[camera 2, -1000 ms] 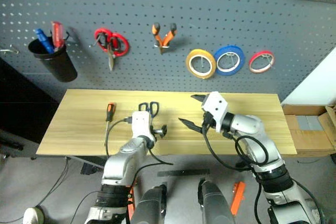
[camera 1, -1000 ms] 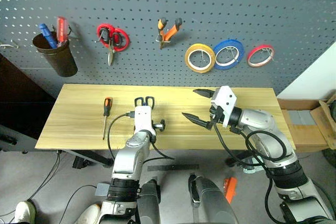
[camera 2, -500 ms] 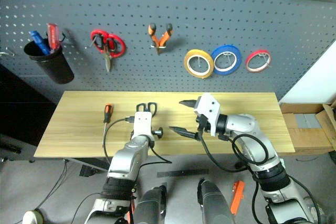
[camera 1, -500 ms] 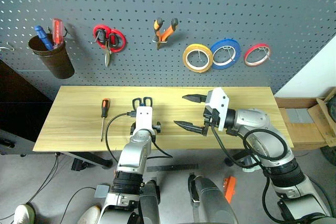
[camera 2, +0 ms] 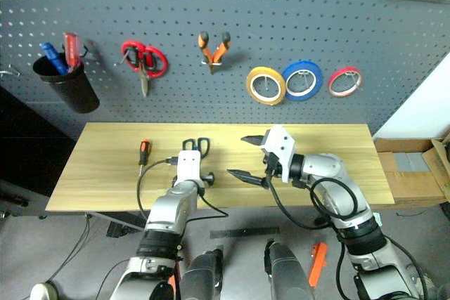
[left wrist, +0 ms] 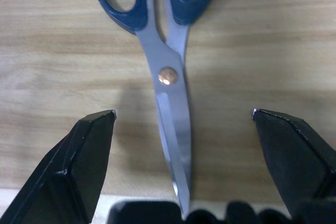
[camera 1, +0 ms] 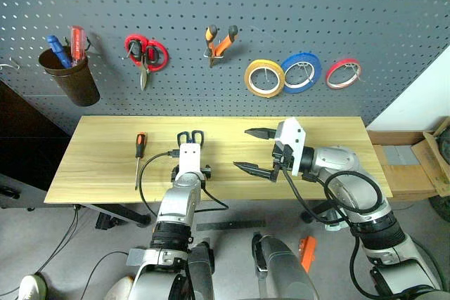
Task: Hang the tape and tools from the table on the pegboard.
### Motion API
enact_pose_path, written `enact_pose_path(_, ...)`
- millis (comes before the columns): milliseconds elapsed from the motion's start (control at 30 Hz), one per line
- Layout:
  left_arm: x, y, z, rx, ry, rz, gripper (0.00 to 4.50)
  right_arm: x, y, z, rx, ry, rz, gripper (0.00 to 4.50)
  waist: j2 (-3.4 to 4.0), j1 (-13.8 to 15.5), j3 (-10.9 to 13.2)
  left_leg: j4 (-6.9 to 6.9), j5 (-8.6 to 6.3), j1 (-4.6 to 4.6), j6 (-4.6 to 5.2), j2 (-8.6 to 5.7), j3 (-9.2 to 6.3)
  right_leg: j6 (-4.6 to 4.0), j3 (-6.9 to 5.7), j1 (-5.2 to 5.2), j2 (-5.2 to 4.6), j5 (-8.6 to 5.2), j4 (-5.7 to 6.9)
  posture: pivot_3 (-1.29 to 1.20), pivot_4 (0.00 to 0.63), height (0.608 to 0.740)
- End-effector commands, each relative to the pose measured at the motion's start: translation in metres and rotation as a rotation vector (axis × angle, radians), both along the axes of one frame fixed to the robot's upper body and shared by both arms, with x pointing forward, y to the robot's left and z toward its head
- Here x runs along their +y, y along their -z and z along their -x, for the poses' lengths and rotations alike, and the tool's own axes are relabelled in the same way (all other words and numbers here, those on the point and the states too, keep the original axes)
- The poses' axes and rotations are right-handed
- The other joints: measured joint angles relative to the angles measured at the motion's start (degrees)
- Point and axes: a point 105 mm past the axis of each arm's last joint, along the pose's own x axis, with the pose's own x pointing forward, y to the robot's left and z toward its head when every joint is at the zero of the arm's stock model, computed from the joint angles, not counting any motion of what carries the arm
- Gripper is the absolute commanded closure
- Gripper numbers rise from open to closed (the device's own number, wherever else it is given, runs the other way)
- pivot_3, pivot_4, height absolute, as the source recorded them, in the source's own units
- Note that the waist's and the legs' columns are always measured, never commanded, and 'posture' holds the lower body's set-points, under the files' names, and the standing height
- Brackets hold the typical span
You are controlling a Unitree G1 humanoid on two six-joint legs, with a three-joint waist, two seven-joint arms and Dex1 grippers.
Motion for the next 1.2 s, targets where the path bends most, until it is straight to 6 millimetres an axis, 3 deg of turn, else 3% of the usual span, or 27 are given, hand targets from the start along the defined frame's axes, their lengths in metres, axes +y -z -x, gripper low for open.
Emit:
enact_pose_path(33, 0.011, 0.008, 0.005, 0.037, -0.038, -0.043, 0.00, 0.001, -0.016, -0.002, -0.047, -0.009, -0.036, 0.01, 0.00, 0.0, 0.0, -0.01, 0.00, 0.03, 0.00, 0.00, 0.00, 0.00, 0.01, 0.02, 0.00, 0.00, 0.00, -0.08, 0.300, 0.740)
enact_pose_path(367, 0.023, 0.017, 0.017, 0.076, -0.079, -0.046, 0.00, -0.002, -0.018, -0.012, -0.050, 0.025, -0.046, 0.01, 0.01, -0.1, 0.0, -0.08, 0.00, 0.19, 0.00, 0.03, 0.01, -0.04, 0.01, 0.13, 0.01, -0.03, -0.04, -0.07, 0.303, 0.740)
enact_pose_path(500, 0.021, 0.023, 0.019, 0.088, -0.071, -0.002, 0.91, -0.003, -0.020, -0.014, -0.063, 0.035, -0.046, 0.00, 0.01, -0.1, 0.0, -0.08, 0.00, 0.20, 0.00, 0.03, 0.01, -0.05, 0.01, 0.13, 0.01, -0.04, -0.04, -0.07, 0.304, 0.740)
enact_pose_path(800, 0.020, 0.026, 0.017, 0.087, -0.072, 0.048, 4.04, -0.002, -0.023, -0.012, -0.105, 0.018, -0.031, 0.00, 0.02, -0.2, 0.0, -0.14, -0.01, 0.21, 0.00, 0.03, 0.01, -0.12, 0.00, 0.13, 0.00, -0.09, -0.10, -0.07, 0.304, 0.740)
enact_pose_path(1067, 0.022, 0.022, 0.014, 0.066, -0.085, 0.066, 4.08, -0.004, -0.026, -0.019, -0.111, 0.034, -0.040, 0.00, 0.03, -0.2, 0.0, -0.15, -0.01, 0.22, 0.00, 0.03, 0.01, -0.39, -0.01, 0.13, 0.00, -0.25, -0.11, -0.07, 0.296, 0.740)
enact_pose_path(1200, 0.023, -0.001, 0.010, -0.056, -0.091, 0.101, 4.08, -0.003, -0.033, -0.016, -0.117, 0.024, -0.068, 0.00, 0.02, -0.2, 0.0, -0.22, -0.01, 0.18, 0.00, 0.04, 0.02, -0.37, -0.01, 0.11, 0.00, -0.24, -0.15, -0.07, 0.282, 0.740)
